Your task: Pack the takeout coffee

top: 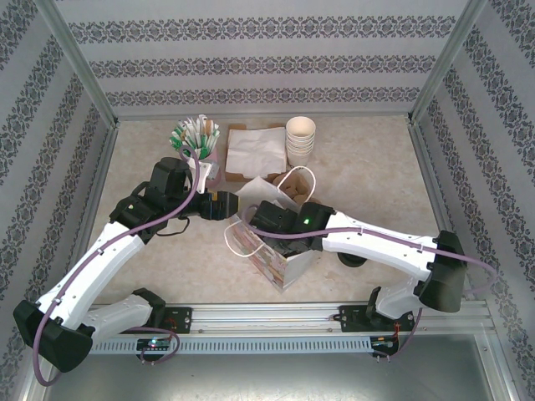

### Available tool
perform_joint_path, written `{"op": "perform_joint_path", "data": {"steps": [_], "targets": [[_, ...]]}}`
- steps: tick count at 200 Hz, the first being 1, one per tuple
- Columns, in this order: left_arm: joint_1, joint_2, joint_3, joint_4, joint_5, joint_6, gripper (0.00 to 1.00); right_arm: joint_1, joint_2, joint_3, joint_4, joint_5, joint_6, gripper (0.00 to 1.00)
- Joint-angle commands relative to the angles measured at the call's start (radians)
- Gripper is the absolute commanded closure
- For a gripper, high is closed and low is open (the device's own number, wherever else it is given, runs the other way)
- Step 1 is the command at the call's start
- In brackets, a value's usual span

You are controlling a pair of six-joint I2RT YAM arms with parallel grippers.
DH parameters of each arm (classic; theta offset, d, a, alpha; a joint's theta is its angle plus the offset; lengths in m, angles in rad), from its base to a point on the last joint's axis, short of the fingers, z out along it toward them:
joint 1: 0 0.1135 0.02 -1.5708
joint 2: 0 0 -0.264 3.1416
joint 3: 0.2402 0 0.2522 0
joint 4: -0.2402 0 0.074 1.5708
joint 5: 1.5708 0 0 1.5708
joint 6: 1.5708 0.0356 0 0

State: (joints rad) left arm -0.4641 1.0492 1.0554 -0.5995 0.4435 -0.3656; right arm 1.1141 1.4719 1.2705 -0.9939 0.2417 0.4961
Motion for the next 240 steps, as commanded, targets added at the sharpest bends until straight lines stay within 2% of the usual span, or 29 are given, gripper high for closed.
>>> {"op": "perform_joint_path", "data": {"steps": [1,44,108,148,190,240], "targets": [[-0.011,-0.005,0.024,-0.034,-0.008,0.019,0.21,0.01,0.091,-0.073,-0.079,-0.038,0.019,0.48],[-0.011,-0.005,0.022,-0.031,-0.01,0.014,0.21,0.01,0.001,-0.084,-0.008,-0.044,0.031,0.48],[-0.01,-0.004,0.02,-0.022,-0.007,0.006,0.22,0.01,-0.111,-0.044,0.166,0.035,-0.018,0.48],[-0.012,-0.003,0.017,-0.02,-0.009,0.006,0.22,0.005,-0.065,-0.031,0.22,0.059,-0.047,0.48],[-0.012,-0.002,0.018,-0.022,-0.011,0.008,0.22,-0.001,0.041,-0.016,0.188,0.041,-0.047,0.48],[-0.012,-0.009,0.018,-0.028,-0.022,0.01,0.22,0.0,0.087,-0.044,0.131,0.036,-0.026,0.48]]}}
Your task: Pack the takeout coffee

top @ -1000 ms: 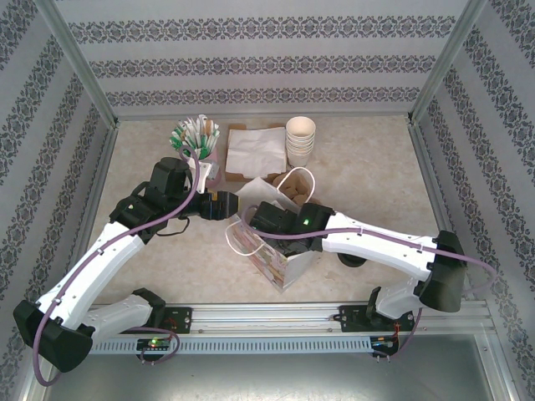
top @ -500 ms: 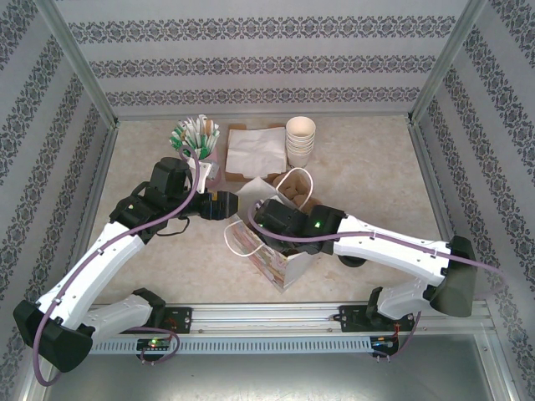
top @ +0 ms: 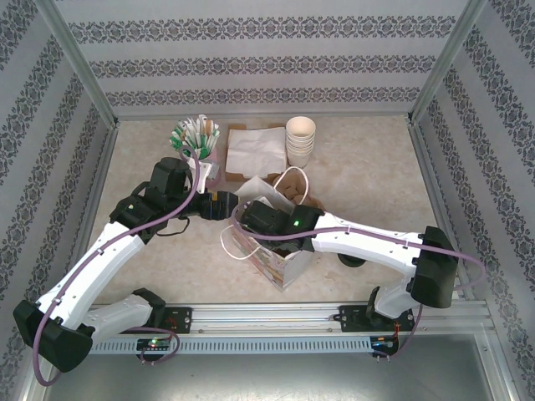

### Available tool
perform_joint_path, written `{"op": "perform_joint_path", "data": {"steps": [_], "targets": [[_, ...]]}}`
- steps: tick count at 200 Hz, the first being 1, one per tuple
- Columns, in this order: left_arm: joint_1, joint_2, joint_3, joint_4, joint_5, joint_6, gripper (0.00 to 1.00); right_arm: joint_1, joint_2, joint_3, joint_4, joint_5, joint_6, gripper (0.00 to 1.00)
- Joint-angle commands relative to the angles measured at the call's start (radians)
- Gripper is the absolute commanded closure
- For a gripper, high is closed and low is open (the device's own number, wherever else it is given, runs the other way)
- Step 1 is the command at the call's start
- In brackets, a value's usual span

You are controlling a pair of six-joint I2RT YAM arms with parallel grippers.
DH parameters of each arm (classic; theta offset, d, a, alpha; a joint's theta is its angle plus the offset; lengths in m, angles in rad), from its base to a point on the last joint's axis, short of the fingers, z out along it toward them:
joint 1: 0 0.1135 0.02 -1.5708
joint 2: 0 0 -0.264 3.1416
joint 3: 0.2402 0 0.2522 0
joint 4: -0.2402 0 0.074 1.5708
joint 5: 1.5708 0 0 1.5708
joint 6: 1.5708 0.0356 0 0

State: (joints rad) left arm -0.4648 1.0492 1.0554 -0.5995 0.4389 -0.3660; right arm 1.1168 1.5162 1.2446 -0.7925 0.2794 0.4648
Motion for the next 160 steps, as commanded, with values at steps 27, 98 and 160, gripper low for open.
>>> {"op": "perform_joint_path", "data": {"steps": [27,98,160], "targets": [[-0.011,-0.011,0.019,-0.031,-0.03,0.009,0.22,0.0,0.045,-0.037,-0.095,0.011,0.018,0.49],[-0.012,-0.012,0.031,-0.044,-0.06,0.013,0.22,0.002,0.049,0.086,-0.284,0.159,0.027,0.49],[-0.011,-0.012,0.038,-0.04,-0.063,0.007,0.22,-0.054,0.012,0.027,-0.128,-0.095,0.078,0.49]]}}
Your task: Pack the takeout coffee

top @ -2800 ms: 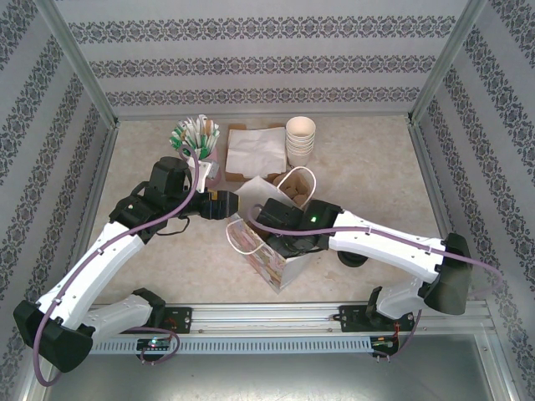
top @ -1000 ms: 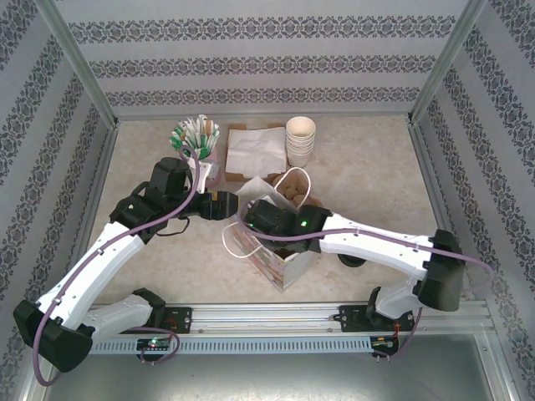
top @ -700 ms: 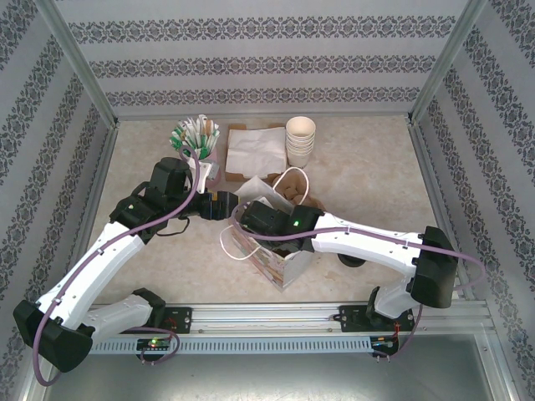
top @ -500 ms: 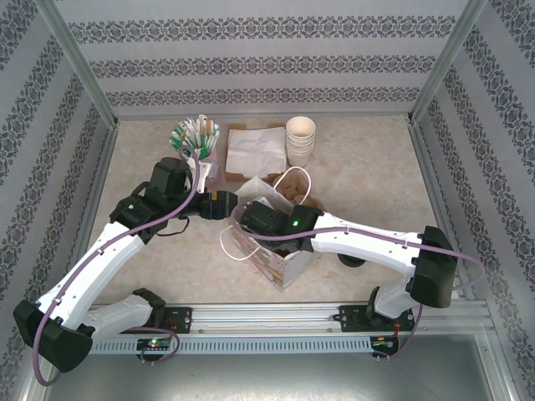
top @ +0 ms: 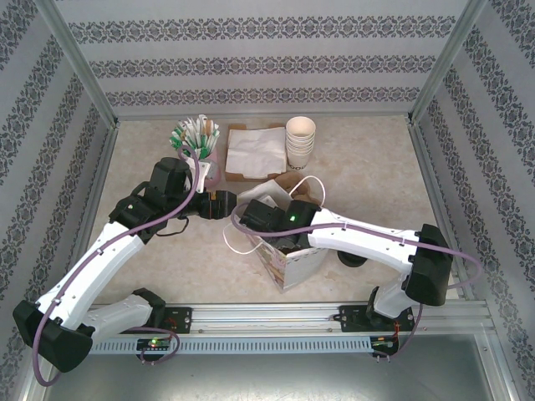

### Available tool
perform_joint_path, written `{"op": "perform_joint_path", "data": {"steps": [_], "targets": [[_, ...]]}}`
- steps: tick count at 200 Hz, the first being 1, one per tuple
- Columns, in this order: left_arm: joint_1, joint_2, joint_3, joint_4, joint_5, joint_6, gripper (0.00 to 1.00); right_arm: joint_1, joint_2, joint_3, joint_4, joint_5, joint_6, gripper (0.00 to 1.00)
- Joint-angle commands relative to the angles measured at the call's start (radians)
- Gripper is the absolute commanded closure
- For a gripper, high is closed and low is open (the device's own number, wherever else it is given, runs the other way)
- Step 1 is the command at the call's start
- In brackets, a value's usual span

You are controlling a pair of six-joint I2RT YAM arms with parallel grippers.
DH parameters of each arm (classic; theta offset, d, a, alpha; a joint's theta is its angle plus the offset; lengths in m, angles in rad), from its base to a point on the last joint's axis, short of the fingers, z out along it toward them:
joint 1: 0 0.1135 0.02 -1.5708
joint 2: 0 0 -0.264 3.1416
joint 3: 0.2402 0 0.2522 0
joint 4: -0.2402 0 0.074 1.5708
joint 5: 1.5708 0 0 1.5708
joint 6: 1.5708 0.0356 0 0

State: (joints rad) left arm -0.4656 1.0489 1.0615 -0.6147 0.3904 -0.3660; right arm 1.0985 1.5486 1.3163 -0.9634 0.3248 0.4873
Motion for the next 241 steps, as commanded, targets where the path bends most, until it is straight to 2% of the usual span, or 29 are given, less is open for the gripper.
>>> {"op": "perform_joint_path", "data": {"steps": [1,18,79,129,193,241], "targets": [[-0.011,-0.012,0.031,-0.025,-0.015,0.007,0.22,-0.036,-0.021,-0.048,0.047,-0.146,0.058,0.49],[-0.011,-0.01,0.033,-0.023,-0.014,0.006,0.22,-0.049,-0.028,-0.084,0.096,-0.195,0.081,0.49],[-0.011,-0.014,0.02,-0.006,-0.002,-0.011,0.22,-0.052,-0.008,-0.141,0.184,-0.237,0.134,0.5],[-0.01,-0.028,0.019,-0.009,-0.005,-0.016,0.22,-0.053,0.011,-0.167,0.191,-0.188,0.144,0.5],[-0.013,-0.027,0.022,-0.008,-0.008,-0.022,0.23,-0.037,0.063,-0.117,0.069,-0.049,0.142,0.5],[-0.012,-0.028,0.026,-0.013,-0.018,-0.018,0.23,-0.038,0.082,-0.086,0.055,-0.085,0.148,0.5]]}}
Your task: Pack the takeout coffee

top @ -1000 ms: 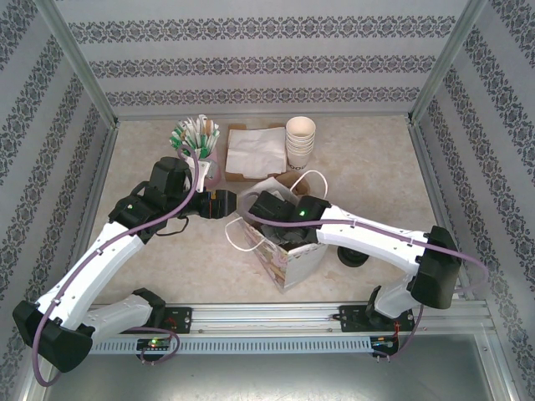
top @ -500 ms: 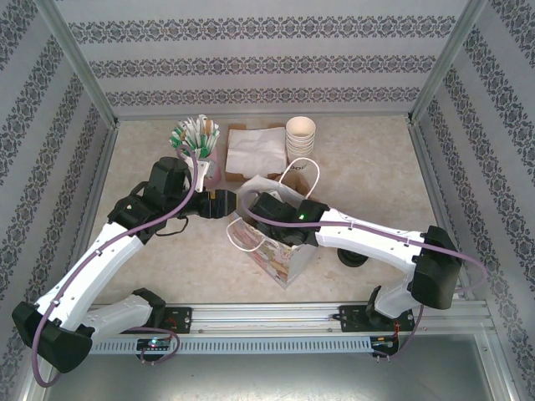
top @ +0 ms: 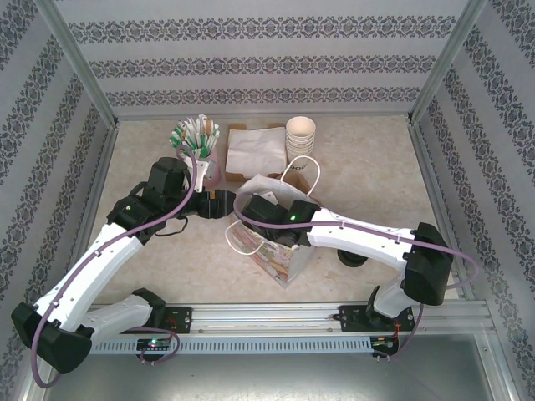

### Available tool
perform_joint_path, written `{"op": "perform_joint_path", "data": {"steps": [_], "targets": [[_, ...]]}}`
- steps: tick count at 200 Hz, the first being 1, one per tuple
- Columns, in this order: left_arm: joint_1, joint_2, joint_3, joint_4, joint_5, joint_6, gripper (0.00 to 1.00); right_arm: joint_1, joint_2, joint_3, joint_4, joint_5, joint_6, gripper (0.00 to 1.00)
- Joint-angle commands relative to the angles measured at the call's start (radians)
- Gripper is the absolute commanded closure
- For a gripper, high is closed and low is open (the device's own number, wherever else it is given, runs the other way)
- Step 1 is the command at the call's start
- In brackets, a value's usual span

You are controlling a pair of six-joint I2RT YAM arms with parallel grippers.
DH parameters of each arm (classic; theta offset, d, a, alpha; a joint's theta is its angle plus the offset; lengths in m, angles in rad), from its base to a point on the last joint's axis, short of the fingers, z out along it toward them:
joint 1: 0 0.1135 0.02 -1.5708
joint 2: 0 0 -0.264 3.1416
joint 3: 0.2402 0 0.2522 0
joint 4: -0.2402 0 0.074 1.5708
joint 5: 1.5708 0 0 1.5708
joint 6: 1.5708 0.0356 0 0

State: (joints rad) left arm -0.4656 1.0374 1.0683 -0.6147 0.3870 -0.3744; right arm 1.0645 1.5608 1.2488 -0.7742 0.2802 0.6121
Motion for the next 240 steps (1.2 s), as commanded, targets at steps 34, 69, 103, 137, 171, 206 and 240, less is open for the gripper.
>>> {"op": "perform_joint_path", "data": {"steps": [34,69,103,137,171,206,240], "targets": [[-0.014,-0.025,0.02,-0.019,-0.032,-0.011,0.23,-0.01,0.115,0.013,-0.182,0.003,0.038,0.5],[-0.013,-0.041,0.021,-0.013,-0.048,-0.016,0.23,-0.015,0.137,0.016,-0.179,-0.006,0.043,0.5],[-0.016,-0.052,0.018,-0.001,-0.051,-0.023,0.23,-0.017,0.147,0.038,-0.198,0.007,0.041,0.49],[-0.021,-0.059,0.014,0.004,-0.055,-0.031,0.23,-0.018,0.183,0.065,-0.223,0.024,0.037,0.49],[-0.024,-0.079,0.011,0.019,-0.068,-0.041,0.23,-0.026,0.232,0.087,-0.24,0.015,0.035,0.48],[-0.025,-0.088,0.004,0.026,-0.078,-0.041,0.24,-0.041,0.253,0.113,-0.245,-0.022,0.028,0.49],[-0.028,-0.09,0.004,0.027,-0.087,-0.041,0.24,-0.046,0.262,0.12,-0.243,-0.027,0.026,0.48]]}}
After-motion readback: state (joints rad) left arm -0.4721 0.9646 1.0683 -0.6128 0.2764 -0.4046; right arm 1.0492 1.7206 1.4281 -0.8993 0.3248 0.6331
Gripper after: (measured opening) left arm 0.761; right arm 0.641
